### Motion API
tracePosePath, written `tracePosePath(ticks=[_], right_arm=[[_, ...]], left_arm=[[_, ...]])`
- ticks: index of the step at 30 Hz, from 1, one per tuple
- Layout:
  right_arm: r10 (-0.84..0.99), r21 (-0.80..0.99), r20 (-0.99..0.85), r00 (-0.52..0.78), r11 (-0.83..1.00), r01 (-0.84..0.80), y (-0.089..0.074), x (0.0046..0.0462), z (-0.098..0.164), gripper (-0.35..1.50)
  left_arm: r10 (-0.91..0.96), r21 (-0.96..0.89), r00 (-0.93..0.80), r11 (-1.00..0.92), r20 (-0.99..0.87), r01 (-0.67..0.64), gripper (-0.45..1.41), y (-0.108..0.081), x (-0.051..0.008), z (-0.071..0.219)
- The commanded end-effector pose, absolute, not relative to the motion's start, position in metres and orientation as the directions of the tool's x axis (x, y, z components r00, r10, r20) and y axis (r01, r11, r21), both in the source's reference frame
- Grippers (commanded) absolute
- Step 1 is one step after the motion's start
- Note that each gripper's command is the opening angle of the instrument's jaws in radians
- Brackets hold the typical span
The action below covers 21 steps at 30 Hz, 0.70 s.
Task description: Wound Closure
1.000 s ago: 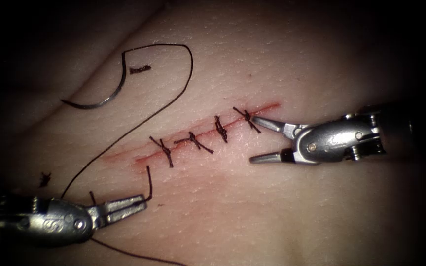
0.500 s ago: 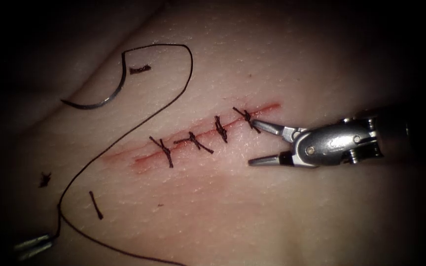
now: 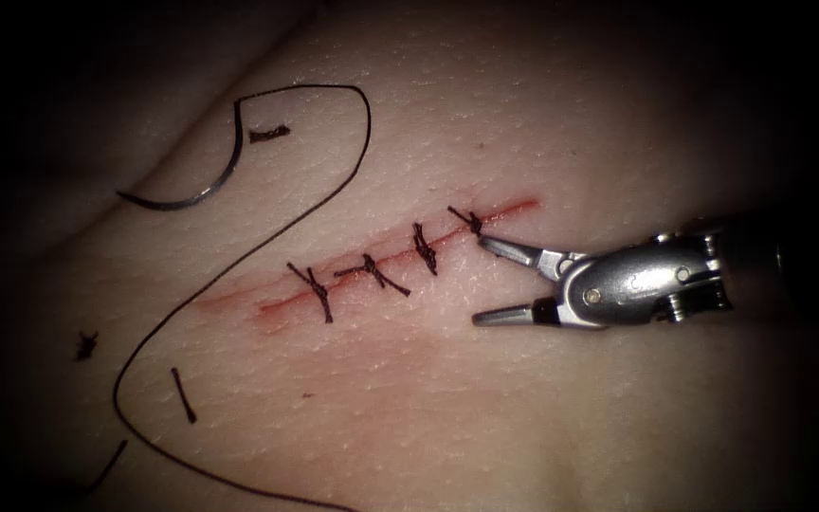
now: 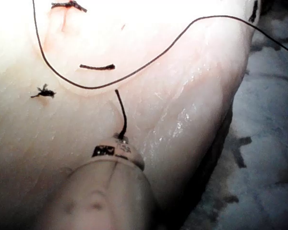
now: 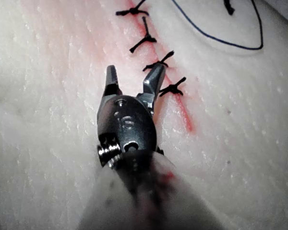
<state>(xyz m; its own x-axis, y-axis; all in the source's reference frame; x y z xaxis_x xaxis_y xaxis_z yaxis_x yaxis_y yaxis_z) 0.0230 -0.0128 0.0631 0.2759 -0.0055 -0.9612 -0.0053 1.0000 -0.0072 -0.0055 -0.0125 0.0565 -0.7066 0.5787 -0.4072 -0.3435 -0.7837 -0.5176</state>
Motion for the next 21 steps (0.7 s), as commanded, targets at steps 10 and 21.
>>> tracePosePath(ticks=[10, 21], right_arm=[[-0.004, -0.006, -0.962, 0.274, 1.0, -0.005, -0.0139, 0.0239, 0.0632, 1.27], [0.008, 0.008, -0.961, 0.278, 1.0, -0.004, -0.014, 0.024, 0.063, 1.28]], left_arm=[[0.57, -0.438, -0.742, -0.802, -0.354, -0.407, 1.23, -0.0088, -0.0036, 0.0577], [0.536, -0.383, -0.69, -0.841, -0.486, -0.384, 1.16, -0.0032, -0.005, 0.0532]])
